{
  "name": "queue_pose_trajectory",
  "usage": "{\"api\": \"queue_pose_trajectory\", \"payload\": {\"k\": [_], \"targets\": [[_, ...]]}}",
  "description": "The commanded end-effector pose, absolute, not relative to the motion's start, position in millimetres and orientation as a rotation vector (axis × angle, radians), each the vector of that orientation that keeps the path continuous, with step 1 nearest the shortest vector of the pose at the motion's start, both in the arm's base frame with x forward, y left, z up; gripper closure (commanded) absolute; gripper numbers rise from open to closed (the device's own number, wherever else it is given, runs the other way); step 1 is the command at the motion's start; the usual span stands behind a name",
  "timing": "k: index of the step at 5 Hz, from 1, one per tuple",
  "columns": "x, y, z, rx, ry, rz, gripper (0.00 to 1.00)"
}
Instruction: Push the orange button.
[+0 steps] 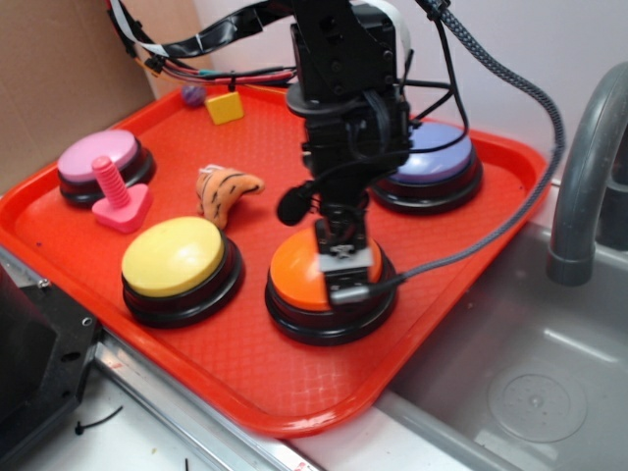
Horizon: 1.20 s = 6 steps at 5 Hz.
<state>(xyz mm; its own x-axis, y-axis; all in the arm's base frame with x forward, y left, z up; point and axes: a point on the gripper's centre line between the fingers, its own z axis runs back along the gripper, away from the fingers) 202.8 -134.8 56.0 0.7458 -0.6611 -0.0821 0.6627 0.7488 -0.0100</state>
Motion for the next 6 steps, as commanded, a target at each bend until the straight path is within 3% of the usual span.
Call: {"api": "queue_pose_trajectory", "payload": {"k": [1,6], "targets": [[200.5,-136.4,99.7,0.014,0.057,-0.678,0.00],[192.7,-134.3,140.9,0.019,-0.003,-0.650,0.00]]}}
